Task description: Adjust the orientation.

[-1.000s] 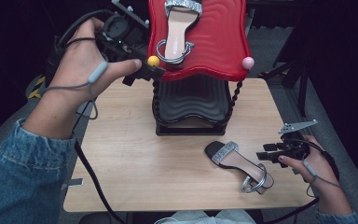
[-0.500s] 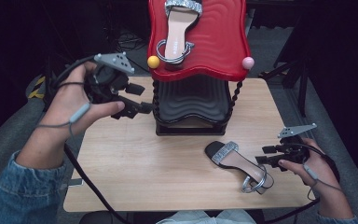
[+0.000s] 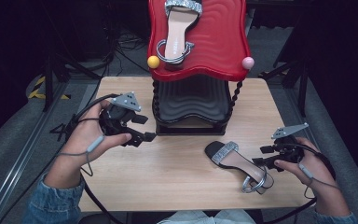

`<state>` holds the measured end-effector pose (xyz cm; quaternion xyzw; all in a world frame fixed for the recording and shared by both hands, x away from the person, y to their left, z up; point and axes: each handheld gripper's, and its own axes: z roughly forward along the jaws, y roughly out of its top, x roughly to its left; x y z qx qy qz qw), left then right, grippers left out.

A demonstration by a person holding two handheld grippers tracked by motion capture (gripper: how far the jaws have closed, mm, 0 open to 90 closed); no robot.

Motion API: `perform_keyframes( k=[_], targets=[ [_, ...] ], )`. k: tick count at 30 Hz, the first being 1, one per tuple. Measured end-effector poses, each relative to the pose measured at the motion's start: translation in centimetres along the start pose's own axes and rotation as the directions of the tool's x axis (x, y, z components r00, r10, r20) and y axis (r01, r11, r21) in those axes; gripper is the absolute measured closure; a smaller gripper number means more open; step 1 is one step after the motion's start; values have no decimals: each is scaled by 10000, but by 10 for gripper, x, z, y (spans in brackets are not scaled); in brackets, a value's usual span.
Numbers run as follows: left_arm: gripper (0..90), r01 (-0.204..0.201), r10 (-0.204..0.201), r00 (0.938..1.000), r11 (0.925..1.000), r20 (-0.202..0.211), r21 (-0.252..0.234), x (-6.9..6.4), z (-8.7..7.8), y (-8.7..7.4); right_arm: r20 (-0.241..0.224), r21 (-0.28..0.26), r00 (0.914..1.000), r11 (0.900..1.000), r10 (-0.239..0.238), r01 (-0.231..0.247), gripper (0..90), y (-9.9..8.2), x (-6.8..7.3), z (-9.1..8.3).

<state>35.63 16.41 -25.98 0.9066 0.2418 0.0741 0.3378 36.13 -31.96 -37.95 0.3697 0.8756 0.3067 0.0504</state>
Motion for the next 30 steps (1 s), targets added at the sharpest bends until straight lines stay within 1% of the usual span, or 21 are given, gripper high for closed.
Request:
perform_keyframes(
  k=[1, 2, 3, 5, 6, 8, 9, 11, 12, 14, 15, 16, 17, 19, 20, 21, 22, 25, 26, 30],
  targets=[
    [386, 26, -26, 10000, 10000, -68, 38, 0, 3, -4, 5, 44, 10000, 10000, -42, 42, 355, 0, 2, 1],
    [387, 51, -51, 10000, 10000, -70, -21, 1, 6, -7, -3, 104, 10000, 9999, -64, 65, 348, 0, 2, 2],
    [386, 51, -51, 10000, 10000, -70, -21, 1, 6, -7, -3, 104, 10000, 9999, -64, 65, 348, 0, 2, 2],
    [386, 336, -335, 9994, 9992, 73, -238, 1, 13, -16, -31, 265, 10000, 9996, -89, 90, 329, 0, 4, 4],
    [386, 355, -352, 9993, 9992, 129, -202, 1, 15, -20, -46, 302, 10000, 9995, -72, 74, 323, 0, 5, 6],
    [385, 576, -575, 9982, 9983, 183, -40, 2, 22, -27, -8, 369, 10000, 9993, -48, 48, 316, -2, 6, 9],
    [385, 607, -606, 9980, 9982, 177, -34, 4, 26, -30, -22, 452, 10000, 9990, 32, -31, 316, -3, 7, 10],
    [383, 701, -702, 9972, 9975, 239, 45, 5, 32, -34, 140, 488, 9999, 9988, 3, -10, 316, -3, 7, 10],
    [383, 676, -677, 9975, 9977, 213, 43, 6, 34, -37, 167, 510, 9999, 9987, 24, -33, 316, -2, 7, 11],
    [383, 817, -816, 9962, 9967, 304, -24, 6, 36, -40, 124, 523, 9999, 9986, -63, 56, 315, -2, 8, 12],
    [383, 823, -820, 9960, 9966, 343, -82, 6, 37, -41, 115, 591, 9999, 9982, -84, 77, 310, -2, 9, 13],
    [384, 936, -931, 9950, 9955, 368, -141, 6, 39, -42, 88, 610, 9999, 9981, -76, 71, 310, -2, 9, 13],
    [383, 881, -879, 9956, 9961, 326, -24, 6, 41, -42, 111, 620, 9999, 9981, -79, 72, 310, -2, 9, 12],
    [381, 996, -995, 9945, 9950, 320, -21, 7, 43, -45, 223, 628, 9996, 9979, -159, 145, 310, -2, 9, 12],
    [376, 1094, -1092, 9935, 9940, 326, -17, 7, 43, -47, 215, 627, 9996, 9979, -177, 163, 310, -2, 10, 12],
    [374, 1051, -1051, 9939, 9945, 346, 28, 8, 43, -48, 195, 650, 9995, 9976, -245, 232, 310, -2, 11, 12],
    [374, 1167, -1165, 9926, 9932, 348, -26, 9, 44, -50, 190, 663, 9995, 9975, -272, 258, 309, -1, 12, 14],
    [374, 1203, -1206, 9922, 9927, 316, 89, 11, 45, -52, 116, 822, 9988, 9956, -472, 461, 303, 1, 16, 20],
    [375, 1263, -1264, 9914, 9920, 340, 45, 10, 46, -52, 112, 894, 9986, 9947, -510, 499, 299, 2, 18, 23],
    [374, 1287, -1287, 9908, 9917, 421, 30, 10, 46, -54, 375, 1412, 9971, 9882, -660, 601, 288, 6, 20, 39]
  ],
)
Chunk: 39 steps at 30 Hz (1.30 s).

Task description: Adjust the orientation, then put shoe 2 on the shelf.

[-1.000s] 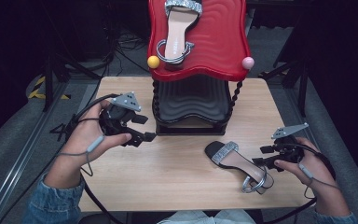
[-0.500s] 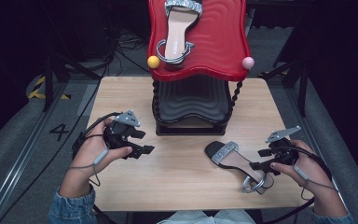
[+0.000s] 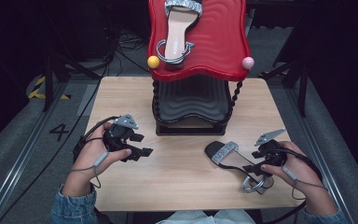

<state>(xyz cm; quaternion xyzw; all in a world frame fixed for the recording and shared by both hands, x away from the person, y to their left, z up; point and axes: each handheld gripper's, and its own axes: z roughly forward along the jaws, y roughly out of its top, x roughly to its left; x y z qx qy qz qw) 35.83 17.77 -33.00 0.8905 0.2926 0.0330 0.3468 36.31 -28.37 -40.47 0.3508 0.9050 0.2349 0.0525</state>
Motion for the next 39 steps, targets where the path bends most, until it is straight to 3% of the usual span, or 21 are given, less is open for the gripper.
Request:
perform_keyframes(
  k=[9, 16, 20, 23, 26, 30, 32, 36, 39],
  targets=[
    [372, 82, -82, 9999, 10000, 128, -19, 0, 1, 1, 342, 1278, 9993, 9916, 155, -197, 276, 8, -5, 33],
    [369, 219, -219, 9997, 9998, 115, -23, 0, -1, -3, 229, 1855, 9997, 9826, -43, 0, 278, 10, -3, 44],
    [370, 283, -282, 9996, 9996, 50, -67, 3, -3, -6, 296, 2315, 9995, 9728, -130, 58, 375, 15, -1, 51],
    [374, 323, -322, 9995, 9995, 21, -40, 4, -3, -7, 459, 2498, 9982, 9671, 381, -484, 404, 16, 1, 52],
    [374, 342, -341, 9994, 9994, 78, -47, 5, -2, -7, 577, 2571, 9967, 9638, 578, -707, 415, 17, 2, 51],
    [375, 369, -366, 9992, 9992, 139, -166, 5, -4, -8, 707, 2677, 9955, 9602, 630, -797, 424, 19, 3, 51],
    [380, 426, -422, 9989, 9988, 182, -237, 6, -5, -8, 662, 2795, 9962, 9574, 562, -725, 427, 19, 3, 51],
    [384, 493, -490, 9986, 9986, 184, -188, 7, -5, -9, 416, 3115, 9953, 9454, 873, -959, 429, 20, 3, 47],
    [384, 486, -482, 9986, 9986, 198, -199, 7, -6, -10, 420, 3171, 9955, 9437, 852, -942, 430, 22, 4, 43]
  ],
)
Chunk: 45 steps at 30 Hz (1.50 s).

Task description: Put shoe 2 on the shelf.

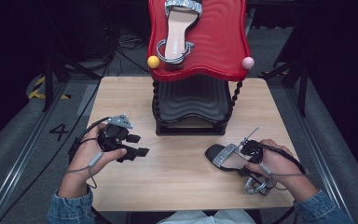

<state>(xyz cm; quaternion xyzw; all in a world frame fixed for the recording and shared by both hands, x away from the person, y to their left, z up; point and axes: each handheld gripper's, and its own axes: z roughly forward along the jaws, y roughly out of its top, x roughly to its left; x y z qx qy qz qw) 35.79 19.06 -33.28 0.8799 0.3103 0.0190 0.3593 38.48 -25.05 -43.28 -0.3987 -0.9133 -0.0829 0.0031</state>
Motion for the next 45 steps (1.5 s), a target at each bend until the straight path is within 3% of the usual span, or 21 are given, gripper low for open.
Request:
perform_keyframes(
  k=[7, 12, 23, 32, 36, 45],
  targets=[
    [384, 78, -78, 10000, 10000, 44, -56, 0, -1, -2, -292, -420, 9991, 9986, 309, -321, 430, 1, 1, -18],
    [384, -124, 125, 9998, 9999, 144, -61, 1, -1, 4, -626, -1051, 9931, 9889, 989, -1051, 430, 3, 2, -53],
    [384, -430, 435, 9968, 9990, 671, -86, 9, 0, 7, -324, -1136, 9903, 9839, 1349, -1377, 430, 13, 9, -104],
    [383, -472, 486, 9937, 9988, 1010, -161, 15, -3, 3, -7, -1390, 9886, 9790, 1504, -1490, 430, 24, 19, -160],
    [383, -270, 303, 9934, 9991, 1107, -312, 19, -6, 1, -79, -1591, 9900, 9772, 1412, -1406, 430, 27, 26, -182],
    [383, -281, 278, 9939, 9996, 1066, 17, 20, -1, -1, -73, -1887, 9916, 9736, 1294, -1284, 430, 35, 39, -217]
  ],
)
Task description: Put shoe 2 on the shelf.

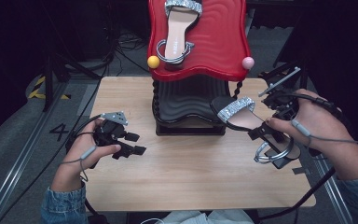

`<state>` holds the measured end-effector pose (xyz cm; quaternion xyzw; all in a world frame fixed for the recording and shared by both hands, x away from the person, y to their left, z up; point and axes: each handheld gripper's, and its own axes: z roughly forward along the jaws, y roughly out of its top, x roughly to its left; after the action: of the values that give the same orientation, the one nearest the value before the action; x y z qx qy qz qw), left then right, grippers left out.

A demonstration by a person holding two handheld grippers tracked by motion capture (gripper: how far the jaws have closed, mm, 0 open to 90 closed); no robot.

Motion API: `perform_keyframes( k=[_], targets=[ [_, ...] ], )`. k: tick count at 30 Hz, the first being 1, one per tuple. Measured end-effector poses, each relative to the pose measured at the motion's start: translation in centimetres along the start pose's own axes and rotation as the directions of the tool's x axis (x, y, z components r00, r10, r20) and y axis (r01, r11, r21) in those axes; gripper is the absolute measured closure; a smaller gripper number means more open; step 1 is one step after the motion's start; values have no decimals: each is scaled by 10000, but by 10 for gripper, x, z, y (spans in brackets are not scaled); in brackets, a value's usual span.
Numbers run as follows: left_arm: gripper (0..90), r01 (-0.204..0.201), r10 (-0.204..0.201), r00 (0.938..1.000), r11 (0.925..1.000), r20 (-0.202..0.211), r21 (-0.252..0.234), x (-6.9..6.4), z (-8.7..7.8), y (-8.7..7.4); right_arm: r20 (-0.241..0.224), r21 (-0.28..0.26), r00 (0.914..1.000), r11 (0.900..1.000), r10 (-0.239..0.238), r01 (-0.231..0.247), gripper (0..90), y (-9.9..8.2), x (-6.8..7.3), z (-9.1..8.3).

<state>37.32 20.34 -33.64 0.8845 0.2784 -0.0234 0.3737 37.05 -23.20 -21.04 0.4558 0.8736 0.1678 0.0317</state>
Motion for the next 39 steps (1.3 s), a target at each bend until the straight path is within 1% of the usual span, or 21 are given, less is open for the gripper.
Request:
perform_keyframes(
  k=[1, 3, 5, 6, 7, 8, 9, 13, 15, 18, 20, 23, 27, 30, 31, 36, 39],
  targets=[
    [383, 39, -39, 10000, 10000, 20, -32, -1, 0, -1, -93, -139, 9999, 9999, -87, 86, 430, 3, 3, -9],
    [382, 63, -63, 9999, 10000, -133, 17, -2, -1, -1, -225, -262, 9997, 9996, -120, 114, 430, 7, 5, -16],
    [381, 53, -53, 9998, 10000, -197, 10, -2, -2, -2, -275, -317, 9995, 9994, -137, 128, 430, 8, 5, -19],
    [381, 125, -125, 9998, 9999, -177, -25, -4, -4, -3, -308, -499, 9993, 9986, -208, 192, 430, 13, 7, -27],
    [381, 161, -161, 9997, 9999, -202, -20, -4, -4, -3, -359, -587, 9991, 9981, -229, 208, 430, 15, 8, -31],
    [381, 161, -161, 9997, 9999, -202, -20, -4, -4, -3, -359, -587, 9991, 9981, -229, 208, 430, 15, 8, -31],
    [381, 167, -168, 9995, 9998, -273, -64, -5, -5, -4, -365, -775, 9990, 9967, -271, 242, 430, 18, 9, -39],
    [381, 161, -161, 9994, 9999, -318, -8, -8, -5, -5, -338, -1102, 9990, 9936, -276, 238, 431, 26, 9, -53],
    [381, 162, -162, 9994, 9999, -314, -18, -9, -5, -5, -327, -1133, 9992, 9934, -244, 206, 430, 27, 9, -55],
    [381, 201, -200, 9993, 9998, -323, 16, -10, -5, -6, -248, -1275, 9996, 9918, -157, 124, 430, 35, 7, -65],
    [381, 227, -226, 9991, 9997, -356, 25, -10, -6, -7, -86, -1350, 9999, 9908, -61, 49, 430, 42, 6, -70],
    [381, 294, -292, 9987, 9996, -408, 22, -10, -6, -10, 32, -1461, 10000, 9892, 91, -86, 430, 51, 5, -76],
    [379, 282, -275, 9983, 9995, -513, 124, -12, -7, -14, 259, -1679, 9987, 9850, 439, -389, 431, 66, 2, -85],
    [378, 394, -387, 9976, 9991, -573, 122, -13, -10, -18, 470, -1841, 9962, 9808, 739, -641, 431, 78, -2, -91],
    [378, 448, -444, 9973, 9990, -589, 54, -14, -10, -19, 520, -1886, 9954, 9796, 808, -696, 430, 81, -3, -92],
    [378, 566, -564, 9961, 9984, -684, 10, -14, -13, -23, 539, -1959, 9933, 9765, 1026, -903, 431, 97, -6, -96],
    [377, 557, -554, 9958, 9984, -724, 18, -14, -14, -25, 657, -1999, 9910, 9746, 1165, -1014, 430, 107, -7, -98]
  ],
)
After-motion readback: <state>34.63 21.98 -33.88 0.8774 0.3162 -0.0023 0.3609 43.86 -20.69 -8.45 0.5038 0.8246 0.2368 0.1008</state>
